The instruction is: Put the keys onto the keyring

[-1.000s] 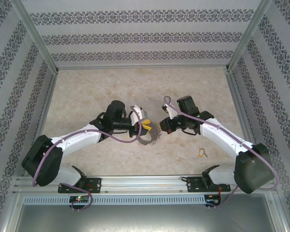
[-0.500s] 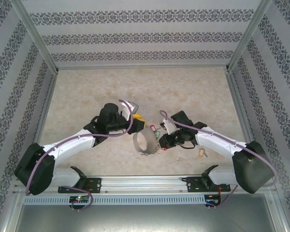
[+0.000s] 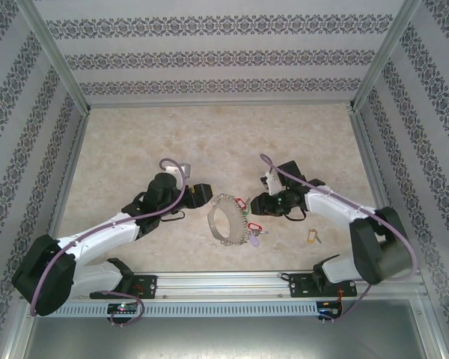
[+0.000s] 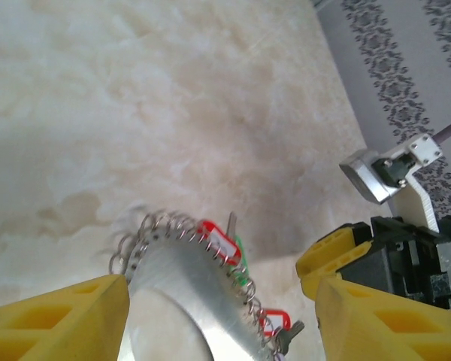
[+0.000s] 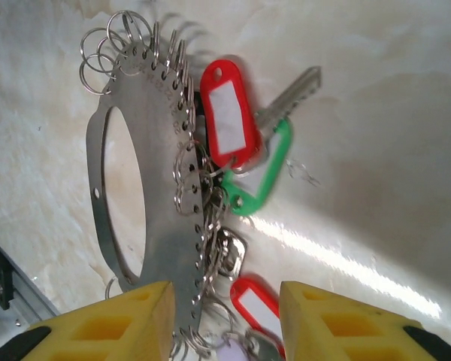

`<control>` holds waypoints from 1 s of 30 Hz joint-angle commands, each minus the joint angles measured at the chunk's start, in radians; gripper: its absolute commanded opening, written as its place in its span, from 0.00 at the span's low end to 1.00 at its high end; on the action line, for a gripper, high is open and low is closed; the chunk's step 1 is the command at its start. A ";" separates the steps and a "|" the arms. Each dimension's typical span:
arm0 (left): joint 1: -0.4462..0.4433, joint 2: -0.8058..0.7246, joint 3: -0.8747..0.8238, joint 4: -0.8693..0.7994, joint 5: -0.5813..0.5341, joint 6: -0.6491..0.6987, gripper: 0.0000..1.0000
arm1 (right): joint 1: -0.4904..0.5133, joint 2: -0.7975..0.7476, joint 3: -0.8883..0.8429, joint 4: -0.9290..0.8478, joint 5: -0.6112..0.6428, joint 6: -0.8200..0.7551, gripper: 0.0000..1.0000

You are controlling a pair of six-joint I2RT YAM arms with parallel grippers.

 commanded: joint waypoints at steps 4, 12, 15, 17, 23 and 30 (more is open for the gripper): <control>0.004 0.093 -0.010 -0.032 0.051 -0.140 0.67 | 0.019 0.078 0.051 0.037 -0.017 -0.047 0.40; 0.002 0.229 0.030 -0.024 0.137 -0.154 0.66 | 0.090 0.157 0.062 0.070 -0.009 -0.030 0.34; 0.002 0.261 0.033 -0.021 0.154 -0.152 0.66 | 0.114 0.163 0.047 0.102 0.002 -0.002 0.36; 0.002 0.279 0.028 0.000 0.167 -0.154 0.66 | 0.125 0.161 0.038 0.115 0.017 0.020 0.36; 0.000 0.356 0.031 0.076 0.217 -0.155 0.65 | 0.129 0.168 -0.002 0.167 0.009 0.041 0.38; -0.001 0.388 0.028 0.111 0.227 -0.153 0.63 | 0.127 0.175 -0.041 0.248 -0.057 0.063 0.35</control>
